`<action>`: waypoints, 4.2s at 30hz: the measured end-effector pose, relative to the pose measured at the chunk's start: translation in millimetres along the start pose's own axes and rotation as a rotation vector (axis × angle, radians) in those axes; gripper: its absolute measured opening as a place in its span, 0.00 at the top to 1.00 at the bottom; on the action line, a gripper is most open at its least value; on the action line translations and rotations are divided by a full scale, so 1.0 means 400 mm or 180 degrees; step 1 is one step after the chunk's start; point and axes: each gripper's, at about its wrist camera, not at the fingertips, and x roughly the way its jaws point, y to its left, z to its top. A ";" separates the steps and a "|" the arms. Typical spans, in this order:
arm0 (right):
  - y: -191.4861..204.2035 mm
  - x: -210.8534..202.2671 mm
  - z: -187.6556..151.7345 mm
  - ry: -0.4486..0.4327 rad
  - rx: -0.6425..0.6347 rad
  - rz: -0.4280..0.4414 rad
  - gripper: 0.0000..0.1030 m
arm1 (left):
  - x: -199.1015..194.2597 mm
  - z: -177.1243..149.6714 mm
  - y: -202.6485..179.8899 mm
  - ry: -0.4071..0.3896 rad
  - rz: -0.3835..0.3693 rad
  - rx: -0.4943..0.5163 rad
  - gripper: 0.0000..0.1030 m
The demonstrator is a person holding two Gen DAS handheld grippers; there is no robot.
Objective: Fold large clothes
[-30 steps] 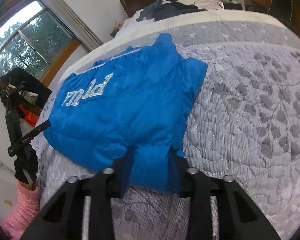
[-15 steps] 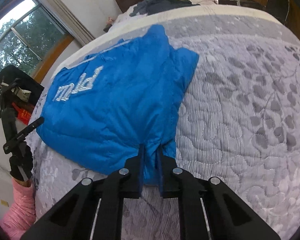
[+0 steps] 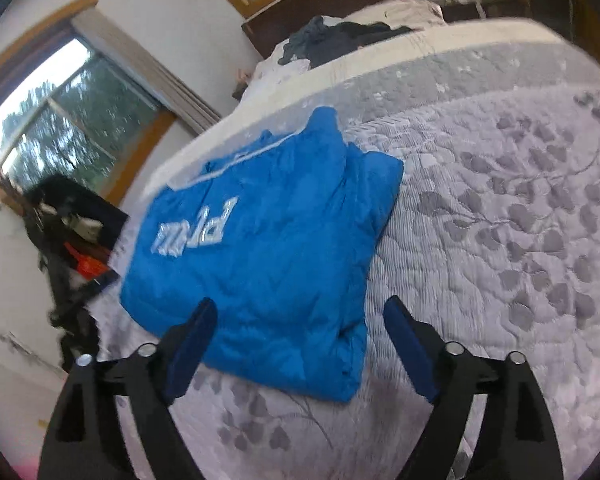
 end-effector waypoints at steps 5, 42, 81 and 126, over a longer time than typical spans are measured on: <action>-0.064 0.057 0.035 0.0071 0.0265 0.0115 0.15 | 0.072 0.014 0.059 0.0201 -0.0145 -0.0215 0.17; 0.147 -0.160 -0.153 -0.0089 -0.0399 0.0540 0.71 | -0.147 -0.189 -0.060 0.0364 -0.1446 -0.0422 0.73; 0.235 -0.180 -0.320 -0.0019 -0.0884 -0.0279 0.39 | -0.321 -0.340 -0.167 -0.0242 -0.0536 0.0452 0.31; -0.079 -0.174 -0.447 0.0179 0.0311 0.0301 0.18 | -0.130 -0.445 -0.356 0.0209 -0.0173 0.0848 0.25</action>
